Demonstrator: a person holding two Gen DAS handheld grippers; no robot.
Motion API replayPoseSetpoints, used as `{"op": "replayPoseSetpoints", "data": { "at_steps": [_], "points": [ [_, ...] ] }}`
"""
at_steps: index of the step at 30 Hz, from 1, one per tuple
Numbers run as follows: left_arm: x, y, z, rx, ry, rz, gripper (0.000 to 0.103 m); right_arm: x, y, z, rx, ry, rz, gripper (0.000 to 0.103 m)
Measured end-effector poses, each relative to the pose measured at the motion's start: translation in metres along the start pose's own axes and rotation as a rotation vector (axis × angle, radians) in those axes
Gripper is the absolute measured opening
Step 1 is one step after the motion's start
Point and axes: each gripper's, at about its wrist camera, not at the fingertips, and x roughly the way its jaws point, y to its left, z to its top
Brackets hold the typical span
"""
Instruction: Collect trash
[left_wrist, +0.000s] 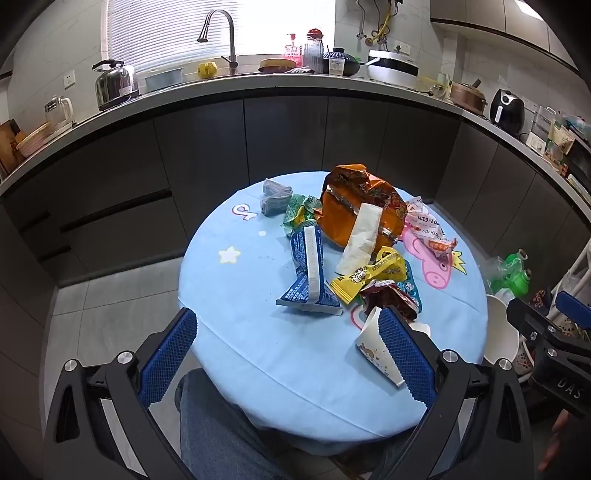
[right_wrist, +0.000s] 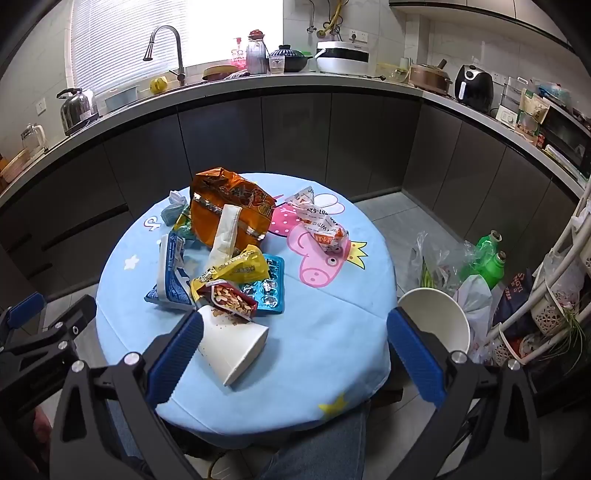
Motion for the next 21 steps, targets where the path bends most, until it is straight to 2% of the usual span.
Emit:
{"op": "replayPoseSetpoints", "data": {
  "at_steps": [21],
  "points": [
    [-0.0005, -0.0023, -0.0004, -0.001, -0.001, 0.0, 0.094, -0.0013, 0.0, 0.0007, 0.001, 0.0, 0.0, 0.1]
  ]
}}
